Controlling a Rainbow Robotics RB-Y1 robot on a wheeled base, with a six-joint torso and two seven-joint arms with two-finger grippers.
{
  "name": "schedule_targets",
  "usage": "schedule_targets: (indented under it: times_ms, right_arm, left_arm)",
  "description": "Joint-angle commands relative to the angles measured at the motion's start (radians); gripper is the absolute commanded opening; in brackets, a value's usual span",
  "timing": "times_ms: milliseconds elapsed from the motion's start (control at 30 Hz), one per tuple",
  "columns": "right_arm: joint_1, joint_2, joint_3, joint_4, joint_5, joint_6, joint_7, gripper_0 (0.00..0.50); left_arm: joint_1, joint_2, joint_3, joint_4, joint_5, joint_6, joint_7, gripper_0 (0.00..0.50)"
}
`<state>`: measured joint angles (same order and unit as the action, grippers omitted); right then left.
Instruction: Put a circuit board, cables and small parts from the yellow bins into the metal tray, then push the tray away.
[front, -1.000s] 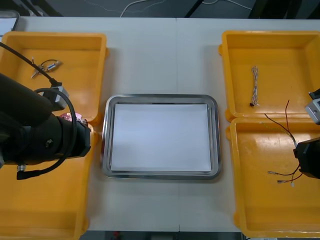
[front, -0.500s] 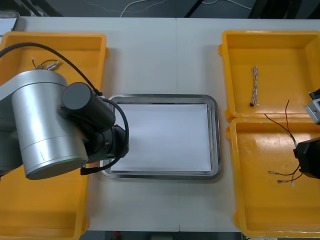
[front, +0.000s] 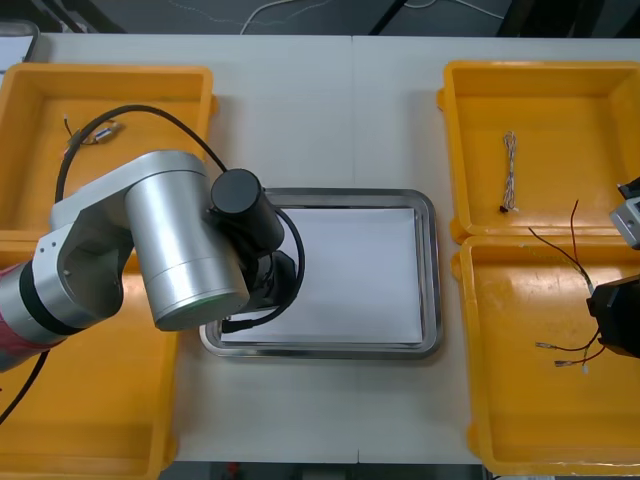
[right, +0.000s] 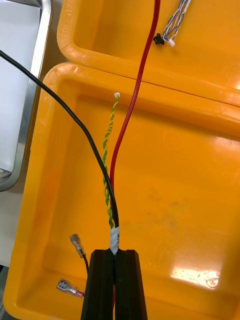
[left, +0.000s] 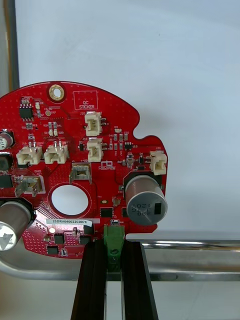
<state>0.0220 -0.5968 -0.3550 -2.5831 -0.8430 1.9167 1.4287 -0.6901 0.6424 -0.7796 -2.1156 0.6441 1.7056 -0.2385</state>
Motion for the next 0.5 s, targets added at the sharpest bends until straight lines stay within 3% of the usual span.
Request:
schedule_targets:
  times_ms: [33, 500]
  right_arm:
    - [0.009, -0.031, 0.010, -0.029, 0.007, 0.003, -0.024, 0.000]
    - [0.009, -0.031, 0.010, -0.029, 0.007, 0.003, -0.024, 0.000]
  left_arm:
    - [-0.040, -0.032, -0.035, 0.017, -0.011, -0.026, -0.041, 0.000]
    - [-0.040, -0.067, -0.101, 0.066, -0.006, -0.035, -0.074, 0.000]
